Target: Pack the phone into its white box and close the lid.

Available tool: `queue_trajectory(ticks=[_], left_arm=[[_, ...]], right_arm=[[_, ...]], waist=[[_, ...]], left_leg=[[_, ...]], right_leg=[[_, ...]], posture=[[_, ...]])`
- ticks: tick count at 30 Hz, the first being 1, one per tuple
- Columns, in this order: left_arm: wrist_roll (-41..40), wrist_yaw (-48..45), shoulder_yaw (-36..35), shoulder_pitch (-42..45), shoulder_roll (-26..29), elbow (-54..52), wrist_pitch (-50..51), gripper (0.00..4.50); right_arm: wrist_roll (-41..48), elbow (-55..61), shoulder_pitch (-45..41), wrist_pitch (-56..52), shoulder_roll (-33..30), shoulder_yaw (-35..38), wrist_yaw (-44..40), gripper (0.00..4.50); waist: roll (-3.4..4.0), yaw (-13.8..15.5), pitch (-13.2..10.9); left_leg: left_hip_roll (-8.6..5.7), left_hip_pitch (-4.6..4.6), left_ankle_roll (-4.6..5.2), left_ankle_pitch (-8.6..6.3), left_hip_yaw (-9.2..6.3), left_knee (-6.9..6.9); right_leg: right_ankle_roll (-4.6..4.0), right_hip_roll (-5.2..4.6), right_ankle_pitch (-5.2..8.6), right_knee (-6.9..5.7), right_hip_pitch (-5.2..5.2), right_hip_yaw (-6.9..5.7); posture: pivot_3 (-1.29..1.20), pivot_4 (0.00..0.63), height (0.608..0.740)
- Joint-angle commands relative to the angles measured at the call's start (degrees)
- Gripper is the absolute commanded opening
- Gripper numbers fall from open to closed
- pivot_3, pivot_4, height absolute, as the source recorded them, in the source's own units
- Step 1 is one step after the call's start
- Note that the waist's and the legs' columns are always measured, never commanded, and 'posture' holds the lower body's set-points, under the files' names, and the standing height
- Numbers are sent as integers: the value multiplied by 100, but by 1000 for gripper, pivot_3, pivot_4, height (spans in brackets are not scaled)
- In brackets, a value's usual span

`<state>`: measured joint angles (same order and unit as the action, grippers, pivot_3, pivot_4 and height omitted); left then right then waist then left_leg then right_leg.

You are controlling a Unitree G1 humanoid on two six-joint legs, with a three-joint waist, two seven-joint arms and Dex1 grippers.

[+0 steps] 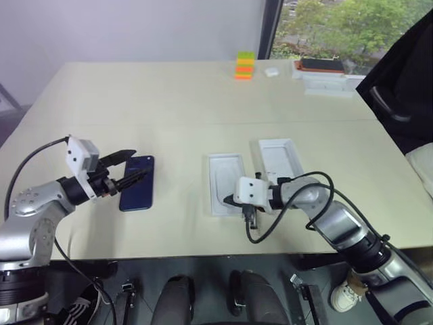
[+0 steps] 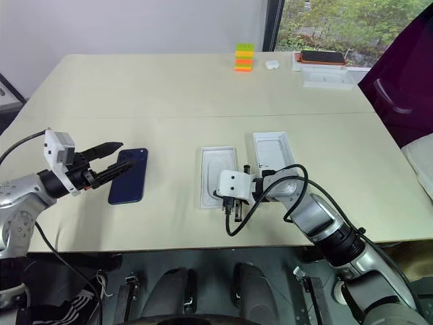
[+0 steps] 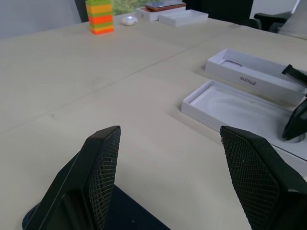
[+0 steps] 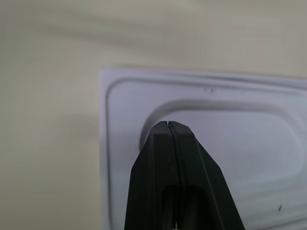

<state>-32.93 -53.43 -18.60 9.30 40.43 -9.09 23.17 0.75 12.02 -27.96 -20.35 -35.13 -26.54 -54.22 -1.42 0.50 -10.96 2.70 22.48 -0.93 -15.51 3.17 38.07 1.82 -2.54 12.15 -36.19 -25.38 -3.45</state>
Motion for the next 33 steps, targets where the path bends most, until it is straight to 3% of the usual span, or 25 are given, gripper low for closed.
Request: queue_trajectory(ticks=[1, 12, 22, 33], left_arm=[[27, 36, 11, 50, 6, -101, -129, 3501], [112, 172, 58, 140, 23, -38, -249, 3501], [104, 100, 63, 194, 40, 73, -327, 3501], [53, 42, 96, 177, 44, 71, -263, 3501]], right_arm=[[-113, -53, -100, 148, 240, 100, 192, 20], [-920, -826, -254, 780, 427, -37, 555, 20], [-603, -626, -366, 691, 478, 411, 293, 20], [-1468, -1388, -701, 1322, 520, 146, 737, 20]], waist=[[0, 1, 0], [0, 14, 0], [0, 6, 0], [0, 4, 0]], left_leg=[[0, 0, 0, 0, 0, 0], [-1, 0, 0, 0, 2, 0], [0, 0, 0, 0, 4, 0], [0, 0, 0, 0, 17, -1]], right_leg=[[0, 1, 0, 0, 0, 0], [-4, -2, 0, 0, 1, 0], [-1, 0, -1, -1, 0, -1], [-2, 0, -1, -1, 0, -2]], posture=[[0, 150, 740], [0, 150, 740], [0, 150, 740], [0, 150, 740]])
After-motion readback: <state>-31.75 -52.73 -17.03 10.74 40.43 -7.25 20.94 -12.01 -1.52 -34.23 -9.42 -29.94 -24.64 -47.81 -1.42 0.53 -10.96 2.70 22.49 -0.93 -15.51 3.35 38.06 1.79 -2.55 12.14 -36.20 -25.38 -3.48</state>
